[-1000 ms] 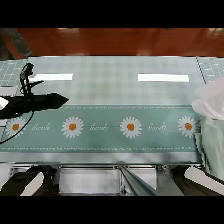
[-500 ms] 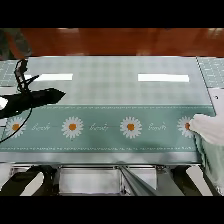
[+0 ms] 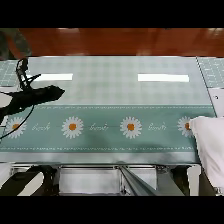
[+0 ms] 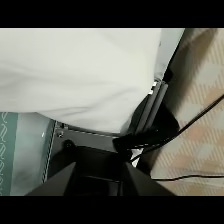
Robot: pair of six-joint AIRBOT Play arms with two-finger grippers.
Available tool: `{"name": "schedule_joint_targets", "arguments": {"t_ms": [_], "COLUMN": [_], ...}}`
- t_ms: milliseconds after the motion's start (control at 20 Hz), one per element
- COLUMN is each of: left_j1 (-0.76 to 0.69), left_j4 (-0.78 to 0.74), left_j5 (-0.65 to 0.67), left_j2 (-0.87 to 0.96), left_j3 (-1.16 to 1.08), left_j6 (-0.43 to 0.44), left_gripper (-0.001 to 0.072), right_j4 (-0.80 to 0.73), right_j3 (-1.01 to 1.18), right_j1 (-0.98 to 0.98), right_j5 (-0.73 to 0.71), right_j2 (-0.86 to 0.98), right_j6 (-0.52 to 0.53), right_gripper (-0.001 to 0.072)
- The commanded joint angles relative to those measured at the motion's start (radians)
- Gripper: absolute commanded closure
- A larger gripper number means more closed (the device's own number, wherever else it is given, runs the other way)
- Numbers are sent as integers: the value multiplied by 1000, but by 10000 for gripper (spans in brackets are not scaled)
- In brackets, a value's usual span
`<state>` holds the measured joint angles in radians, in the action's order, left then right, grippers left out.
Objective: Fold the shirts.
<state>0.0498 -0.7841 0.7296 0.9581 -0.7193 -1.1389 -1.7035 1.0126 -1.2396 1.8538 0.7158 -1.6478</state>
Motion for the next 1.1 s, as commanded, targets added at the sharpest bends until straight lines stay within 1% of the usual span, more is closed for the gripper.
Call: {"name": "schedule_joint_targets", "arguments": {"t_ms": [0,50,100,150,200,250,300,350,400,450,500,550,600,650,700,750,850,1050], "left_j1": [0,0,0,-5,-14,-34,-61,-95,-132,-176,-215,-244,-258,-257,-256,-256,-256,-256], "left_j4": [0,0,0,4,4,3,2,-12,-66,-203,-366,-515,-605,-612,-612,-611,-604,-605], "left_j5": [-12,5,27,55,87,128,193,273,342,404,450,491,520,517,502,475,457,461], "left_j2": [79,114,150,188,237,291,359,427,482,523,533,528,511,486,463,443,431,433], "left_j3": [-106,-181,-261,-351,-458,-565,-686,-799,-883,-938,-938,-903,-838,-761,-697,-638,-578,-568], "left_j6": [2,2,1,-8,-43,-71,-107,-147,-188,-262,-341,-418,-474,-479,-482,-499,-502,-494], "left_gripper": [682,682,682,682,683,683,683,683,683,683,683,681,682,682,682,682,682,682], "right_j4": [206,379,603,780,888,893,848,759,657,562,447,322,190,83,36,34,44,45], "right_j3": [48,93,139,180,223,261,297,335,369,396,421,428,426,425,425,425,426,426], "right_j1": [-5,0,32,108,251,429,631,853,1057,1218,1350,1432,1481,1507,1511,1508,1497,1496], "right_j5": [-23,-58,-161,-297,-474,-617,-734,-811,-835,-820,-761,-679,-582,-494,-457,-452,-452,-485], "right_j2": [50,87,122,145,169,196,240,308,394,483,576,650,711,760,786,792,789,789], "right_j6": [-7,-18,-42,-34,-16,-3,3,2,-2,-5,-20,-60,-108,-134,-135,-135,-131,-146], "right_gripper": [640,690,690,690,690,690,690,690,690,690,690,691,691,692,692,692,691,690]}}
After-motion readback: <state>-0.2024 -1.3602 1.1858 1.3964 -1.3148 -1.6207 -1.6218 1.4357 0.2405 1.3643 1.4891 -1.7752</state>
